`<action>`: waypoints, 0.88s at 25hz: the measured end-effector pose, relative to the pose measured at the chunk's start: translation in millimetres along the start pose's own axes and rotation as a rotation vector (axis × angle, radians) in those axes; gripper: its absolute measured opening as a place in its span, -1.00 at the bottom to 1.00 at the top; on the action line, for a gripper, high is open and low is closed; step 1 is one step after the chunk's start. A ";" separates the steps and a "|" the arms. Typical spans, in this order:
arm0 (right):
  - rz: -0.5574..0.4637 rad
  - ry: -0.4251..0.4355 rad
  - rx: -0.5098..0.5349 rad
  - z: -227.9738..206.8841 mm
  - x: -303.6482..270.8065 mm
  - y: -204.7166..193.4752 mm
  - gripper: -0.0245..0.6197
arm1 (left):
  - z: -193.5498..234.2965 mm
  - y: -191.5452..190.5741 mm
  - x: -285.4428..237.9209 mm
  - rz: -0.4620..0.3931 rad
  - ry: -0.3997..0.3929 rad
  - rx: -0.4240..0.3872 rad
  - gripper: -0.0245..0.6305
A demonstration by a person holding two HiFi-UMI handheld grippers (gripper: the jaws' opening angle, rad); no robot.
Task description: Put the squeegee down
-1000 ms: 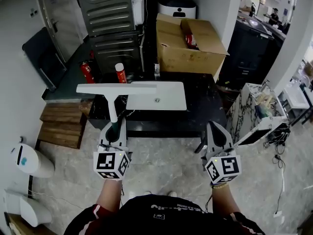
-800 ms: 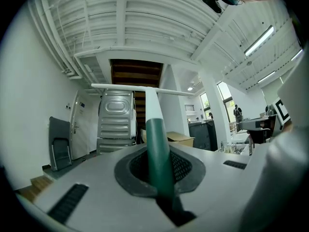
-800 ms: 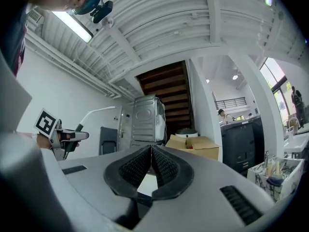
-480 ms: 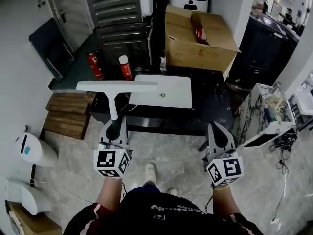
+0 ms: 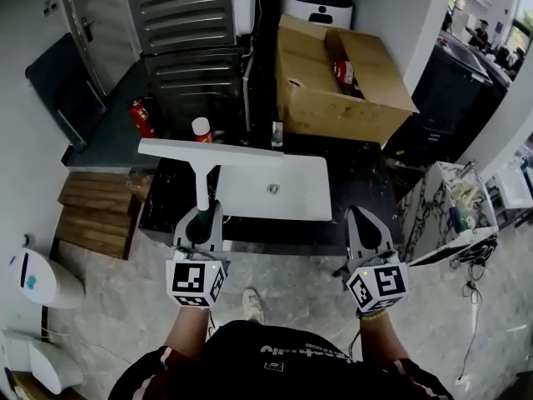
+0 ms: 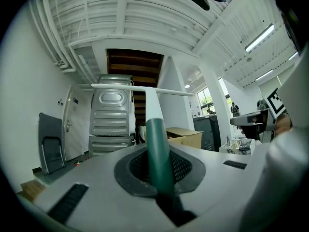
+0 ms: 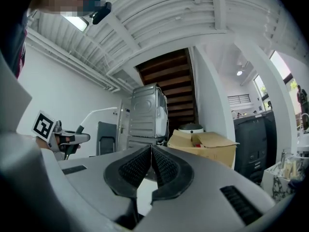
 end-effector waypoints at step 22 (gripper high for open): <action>0.035 0.374 -0.027 85.5 -260.3 -50.0 -0.80 | 145.3 -73.0 -57.7 0.165 0.299 0.044 -0.84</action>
Point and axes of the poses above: the fingertips, and each gripper's own axes: x backward along the fingers, z to its left, y out of its top, the point moved 8 cm from there along x, backward along the fingers, and after that the axes turned 4 degrees about -z, right-handed, at the moved point
